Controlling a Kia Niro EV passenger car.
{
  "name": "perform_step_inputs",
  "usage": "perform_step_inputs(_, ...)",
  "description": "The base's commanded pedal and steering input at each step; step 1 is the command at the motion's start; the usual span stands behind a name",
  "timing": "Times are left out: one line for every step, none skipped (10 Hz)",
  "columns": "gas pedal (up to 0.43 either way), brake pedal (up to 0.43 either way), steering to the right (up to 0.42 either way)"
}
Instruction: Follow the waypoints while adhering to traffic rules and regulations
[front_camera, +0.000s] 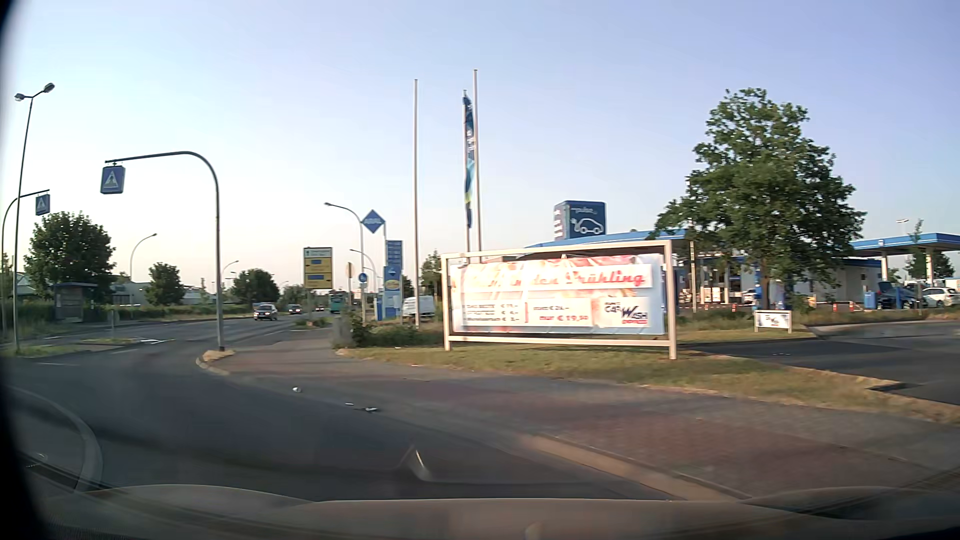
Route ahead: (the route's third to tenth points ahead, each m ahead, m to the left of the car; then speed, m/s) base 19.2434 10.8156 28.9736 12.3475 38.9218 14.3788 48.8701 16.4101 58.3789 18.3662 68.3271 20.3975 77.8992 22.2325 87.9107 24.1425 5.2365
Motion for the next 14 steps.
perform_step_inputs(0.059,0.024,-0.487)
perform_step_inputs(0.059,0.024,-0.485)
perform_step_inputs(0.059,0.024,-0.479)
perform_step_inputs(0.067,0.024,-0.472)
perform_step_inputs(0.067,0.024,-0.464)
perform_step_inputs(0.067,0.024,-0.447)
perform_step_inputs(0.067,0.024,-0.418)
perform_step_inputs(0.067,0.024,-0.388)
perform_step_inputs(0.067,0.024,-0.357)
perform_step_inputs(0.067,0.024,-0.33)
perform_step_inputs(0.067,0.024,-0.316)
perform_step_inputs(0.067,0.024,-0.308)
perform_step_inputs(0.067,0.024,-0.285)
perform_step_inputs(0.079,0.024,-0.244)
